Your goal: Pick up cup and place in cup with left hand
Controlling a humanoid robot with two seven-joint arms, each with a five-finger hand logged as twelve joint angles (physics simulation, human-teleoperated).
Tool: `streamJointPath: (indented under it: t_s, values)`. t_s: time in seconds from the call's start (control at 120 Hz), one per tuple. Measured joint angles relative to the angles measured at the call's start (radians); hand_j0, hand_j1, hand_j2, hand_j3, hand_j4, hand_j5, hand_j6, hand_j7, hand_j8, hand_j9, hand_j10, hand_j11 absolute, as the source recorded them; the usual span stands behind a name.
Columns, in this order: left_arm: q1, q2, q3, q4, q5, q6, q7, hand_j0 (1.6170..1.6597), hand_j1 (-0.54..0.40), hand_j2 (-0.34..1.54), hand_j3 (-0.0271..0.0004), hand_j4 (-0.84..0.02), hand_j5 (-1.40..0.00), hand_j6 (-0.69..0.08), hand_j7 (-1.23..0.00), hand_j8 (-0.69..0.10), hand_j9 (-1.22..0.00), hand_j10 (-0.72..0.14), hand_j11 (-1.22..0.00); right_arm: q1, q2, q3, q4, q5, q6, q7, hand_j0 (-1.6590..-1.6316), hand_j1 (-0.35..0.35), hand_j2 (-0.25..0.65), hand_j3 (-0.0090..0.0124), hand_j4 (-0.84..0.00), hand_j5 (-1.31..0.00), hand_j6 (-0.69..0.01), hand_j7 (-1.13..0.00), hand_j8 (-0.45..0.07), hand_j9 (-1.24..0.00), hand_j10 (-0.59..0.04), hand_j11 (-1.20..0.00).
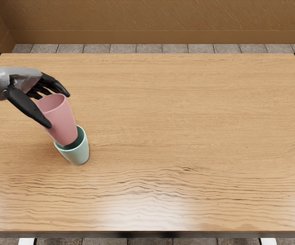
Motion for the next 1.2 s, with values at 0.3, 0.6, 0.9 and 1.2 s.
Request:
streamJointPath:
  t_s: [0.3, 0.6, 0.9, 1.2]
  values:
    - [0.0, -0.023, -0.001, 0.0, 0.0, -0.027, 0.0, 1.6575, 0.025, 0.06, 0.0, -0.31, -0.38, -0.258, -0.38, -0.242, -0.38, -0.27, -0.38, 0.0, 0.0, 0.0, 0.0, 0.0, 0.0, 0.0, -1.6581, -0.331, -0.003, 0.0, -0.015, -0.02, -0.015, -0.02, -0.015, -0.02, -0.015, -0.02]
    - [0.003, -0.036, -0.001, 0.0, 0.0, -0.051, 0.0, 1.6579, 0.055, 0.05, 0.0, -0.258, -0.33, -0.247, -0.33, -0.243, -0.33, -0.249, -0.33, 0.0, 0.0, 0.0, 0.0, 0.0, 0.0, 0.0, -1.6581, -0.331, -0.003, 0.0, -0.015, -0.02, -0.015, -0.02, -0.015, -0.02, -0.015, -0.02]
    - [0.006, -0.037, -0.001, 0.0, 0.0, -0.053, 0.0, 1.658, 0.063, 0.05, 0.0, -0.246, -0.31, -0.244, -0.31, -0.243, -0.31, -0.244, -0.31, 0.0, 0.0, 0.0, 0.0, 0.0, 0.0, 0.0, -1.6581, -0.331, -0.003, 0.0, -0.015, -0.02, -0.015, -0.02, -0.015, -0.02, -0.015, -0.02]
    - [0.0, -0.026, -0.038, 0.003, 0.001, -0.053, -0.001, 1.658, 0.195, 0.03, 0.0, -0.135, -0.17, -0.135, -0.17, -0.135, -0.17, -0.134, -0.17, 0.0, 0.0, 0.0, 0.0, 0.0, 0.0, 0.0, -1.6581, -0.331, -0.003, 0.0, -0.015, -0.02, -0.015, -0.02, -0.015, -0.02, -0.015, -0.02]
